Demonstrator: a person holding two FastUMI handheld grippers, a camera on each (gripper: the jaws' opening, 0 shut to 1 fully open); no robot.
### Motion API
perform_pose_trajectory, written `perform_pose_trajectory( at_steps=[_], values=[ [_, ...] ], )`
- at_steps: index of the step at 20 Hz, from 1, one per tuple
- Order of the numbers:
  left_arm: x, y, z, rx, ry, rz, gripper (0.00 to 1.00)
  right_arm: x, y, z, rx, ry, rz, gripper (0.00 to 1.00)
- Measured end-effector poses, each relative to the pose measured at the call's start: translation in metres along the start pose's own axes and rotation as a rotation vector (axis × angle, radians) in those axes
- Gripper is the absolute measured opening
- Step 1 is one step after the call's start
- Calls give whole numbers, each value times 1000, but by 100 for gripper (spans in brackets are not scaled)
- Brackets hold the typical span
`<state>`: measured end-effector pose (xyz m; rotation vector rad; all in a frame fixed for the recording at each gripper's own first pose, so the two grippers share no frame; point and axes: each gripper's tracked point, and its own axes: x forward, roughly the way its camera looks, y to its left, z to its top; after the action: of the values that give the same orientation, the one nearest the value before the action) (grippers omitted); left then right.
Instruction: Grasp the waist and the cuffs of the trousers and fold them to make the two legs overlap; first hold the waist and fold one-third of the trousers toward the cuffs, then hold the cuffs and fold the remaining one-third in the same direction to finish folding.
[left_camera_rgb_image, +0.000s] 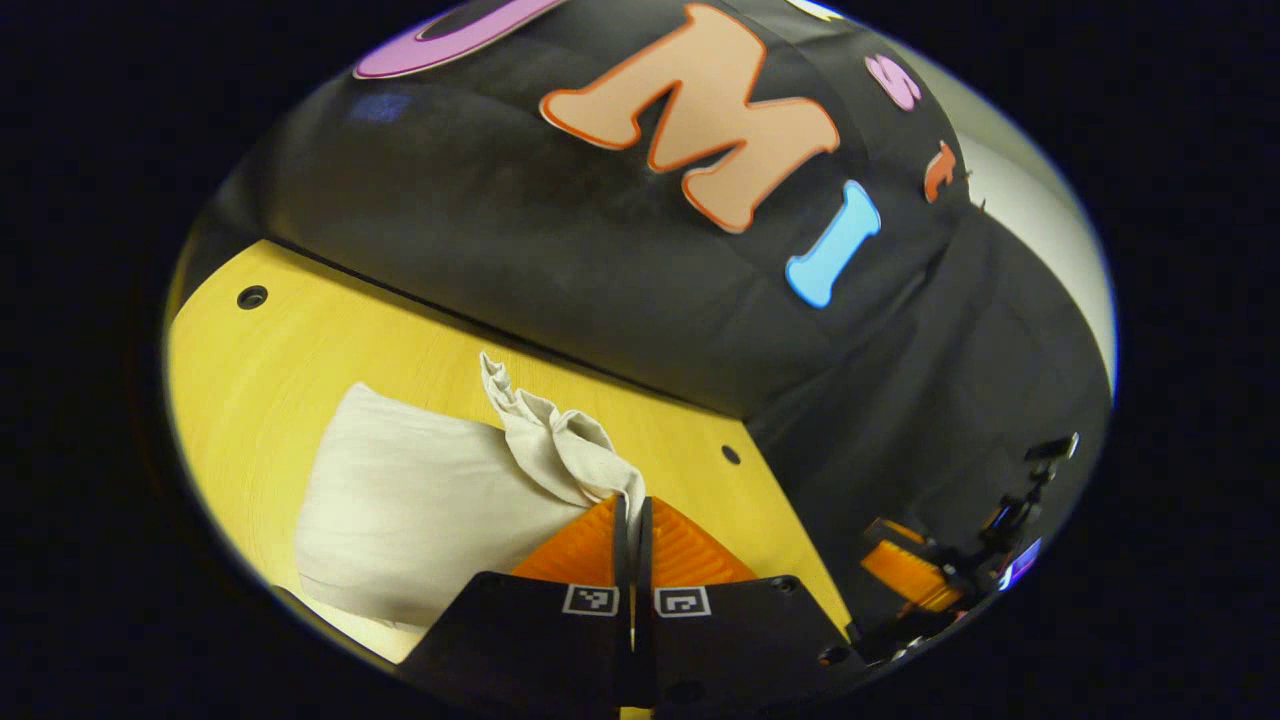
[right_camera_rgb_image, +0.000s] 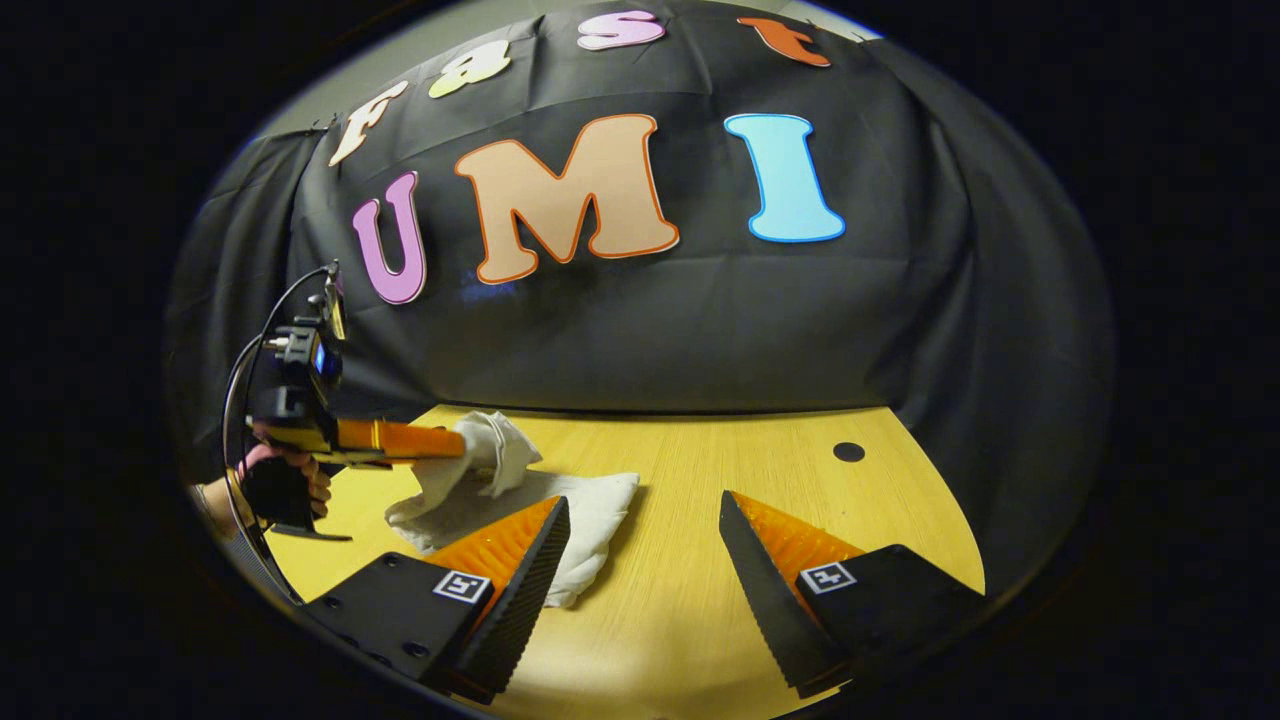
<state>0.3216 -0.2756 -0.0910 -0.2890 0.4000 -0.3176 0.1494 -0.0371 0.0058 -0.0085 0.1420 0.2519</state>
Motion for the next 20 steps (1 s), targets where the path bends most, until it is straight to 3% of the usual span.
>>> perform_pose_trajectory(
  at_steps=[4, 6, 7, 10, 20],
  values=[
    [42, 11, -42, 240, 128, 73, 0, 2, -10, -1, 14, -1, 8, 96],
    [46, 4, -51, 288, 166, 30, 32, 1, -11, -1, 16, -1, 15, 96],
    [47, -3, -48, 289, 161, 13, 31, 1, -11, -3, 13, 0, 19, 97],
    [37, -13, -50, 291, 121, 41, 99, 0, -6, -1, 12, -4, 31, 96],
    [-56, 14, 28, 226, -117, 208, 96, -21, 49, 22, 47, -81, 103, 97]
  ],
)
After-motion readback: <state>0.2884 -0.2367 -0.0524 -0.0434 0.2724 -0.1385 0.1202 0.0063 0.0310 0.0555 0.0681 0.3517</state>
